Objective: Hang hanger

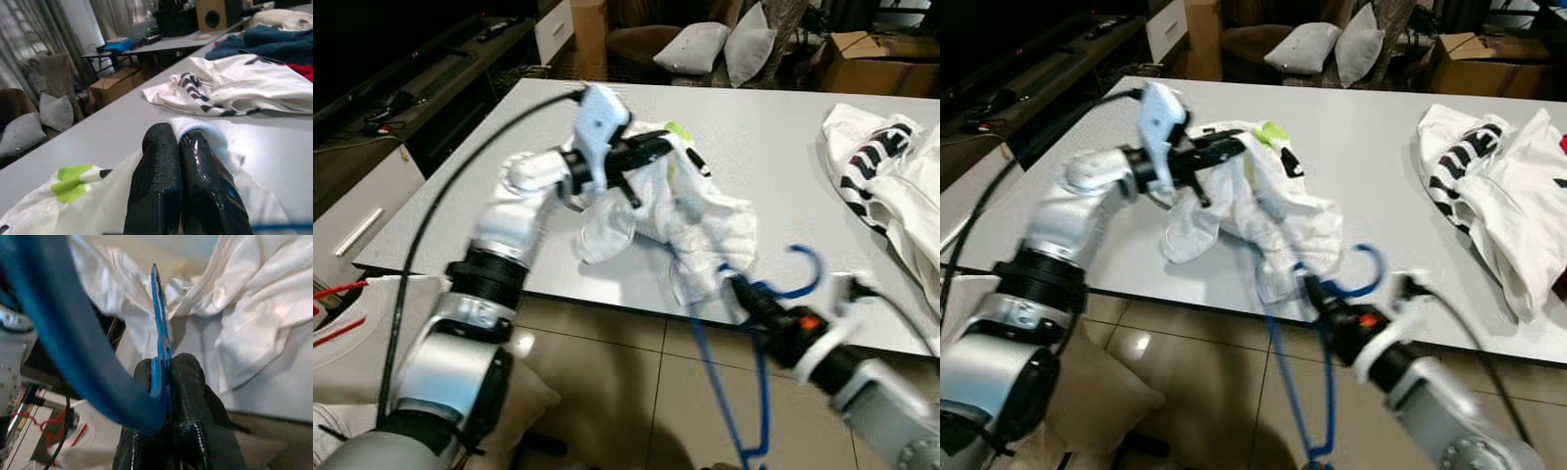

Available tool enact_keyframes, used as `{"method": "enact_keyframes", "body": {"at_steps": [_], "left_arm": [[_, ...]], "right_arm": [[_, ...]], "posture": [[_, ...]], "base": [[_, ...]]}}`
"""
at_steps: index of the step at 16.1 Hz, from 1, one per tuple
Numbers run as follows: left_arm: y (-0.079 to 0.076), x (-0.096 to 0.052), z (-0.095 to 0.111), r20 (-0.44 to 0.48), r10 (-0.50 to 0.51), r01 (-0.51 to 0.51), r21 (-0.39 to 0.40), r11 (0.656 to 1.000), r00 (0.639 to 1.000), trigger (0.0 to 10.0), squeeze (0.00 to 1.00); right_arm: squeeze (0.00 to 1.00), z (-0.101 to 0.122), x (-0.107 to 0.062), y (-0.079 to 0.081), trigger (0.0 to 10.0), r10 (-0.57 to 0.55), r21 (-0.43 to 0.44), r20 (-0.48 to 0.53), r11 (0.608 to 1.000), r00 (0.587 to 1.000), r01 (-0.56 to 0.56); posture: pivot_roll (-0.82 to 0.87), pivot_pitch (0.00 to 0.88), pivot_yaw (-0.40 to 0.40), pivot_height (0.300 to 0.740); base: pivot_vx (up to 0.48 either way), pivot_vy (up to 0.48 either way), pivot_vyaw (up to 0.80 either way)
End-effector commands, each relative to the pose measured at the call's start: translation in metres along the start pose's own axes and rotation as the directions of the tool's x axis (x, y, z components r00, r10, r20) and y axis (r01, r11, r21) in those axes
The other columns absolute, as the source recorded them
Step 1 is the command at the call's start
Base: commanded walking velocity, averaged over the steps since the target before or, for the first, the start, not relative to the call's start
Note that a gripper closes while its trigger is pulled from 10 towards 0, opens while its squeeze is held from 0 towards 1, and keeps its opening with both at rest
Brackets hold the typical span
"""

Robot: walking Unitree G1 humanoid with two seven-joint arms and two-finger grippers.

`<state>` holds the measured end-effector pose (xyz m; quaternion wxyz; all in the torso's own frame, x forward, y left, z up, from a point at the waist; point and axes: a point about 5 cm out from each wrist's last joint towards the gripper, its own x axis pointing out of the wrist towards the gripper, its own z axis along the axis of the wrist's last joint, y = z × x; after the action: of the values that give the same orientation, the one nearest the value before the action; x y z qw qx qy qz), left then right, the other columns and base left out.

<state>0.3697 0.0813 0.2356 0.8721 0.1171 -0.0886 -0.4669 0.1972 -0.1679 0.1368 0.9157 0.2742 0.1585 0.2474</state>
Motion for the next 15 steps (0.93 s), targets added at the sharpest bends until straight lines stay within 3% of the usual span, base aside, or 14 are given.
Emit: {"method": "enact_keyframes", "body": {"at_steps": [1,5,8,12,15], "left_arm": [[0.004,-0.002,0.004,0.004,0.017,-0.017,0.022,1.0,1.0,0.0,0.0],[-0.004,-0.012,0.0,-0.013,-0.038,0.039,0.028,0.999,0.999,0.0,0.0],[-0.007,-0.02,-0.012,-0.055,-0.002,0.005,0.049,0.999,0.999,0.0,0.0],[-0.005,-0.025,-0.011,-0.048,0.106,-0.102,0.086,0.991,0.993,0.0,0.0],[0.006,-0.031,-0.013,-0.069,0.19,-0.182,0.117,0.976,0.979,0.0,0.0]], "right_arm": [[0.0,0.002,0.001,0.0,10.0,-0.008,0.005,0.001,1.0,1.0,0.008],[0.0,0.015,0.011,-0.012,10.0,-0.054,0.076,0.061,0.996,0.997,0.05],[0.0,0.023,0.017,-0.013,10.0,-0.03,0.126,0.081,0.992,0.996,0.019],[0.0,0.019,0.021,-0.019,10.0,-0.078,0.257,0.051,0.964,0.996,0.062],[0.0,0.019,0.014,-0.024,10.0,-0.208,0.357,0.088,0.92,0.974,0.164]], "posture": [[-0.2,0.0,0.07,0.74],[-0.19,0.0,0.029,0.74],[-0.18,0.0,-0.01,0.74],[-0.16,0.0,-0.07,0.74],[-0.16,0.0,-0.067,0.74]], "base": [[0.0,0.0,0.0],[0.0,0.0,0.0],[0.0,0.0,0.0],[0.0,0.0,0.0],[0.0,0.0,0.0]]}}
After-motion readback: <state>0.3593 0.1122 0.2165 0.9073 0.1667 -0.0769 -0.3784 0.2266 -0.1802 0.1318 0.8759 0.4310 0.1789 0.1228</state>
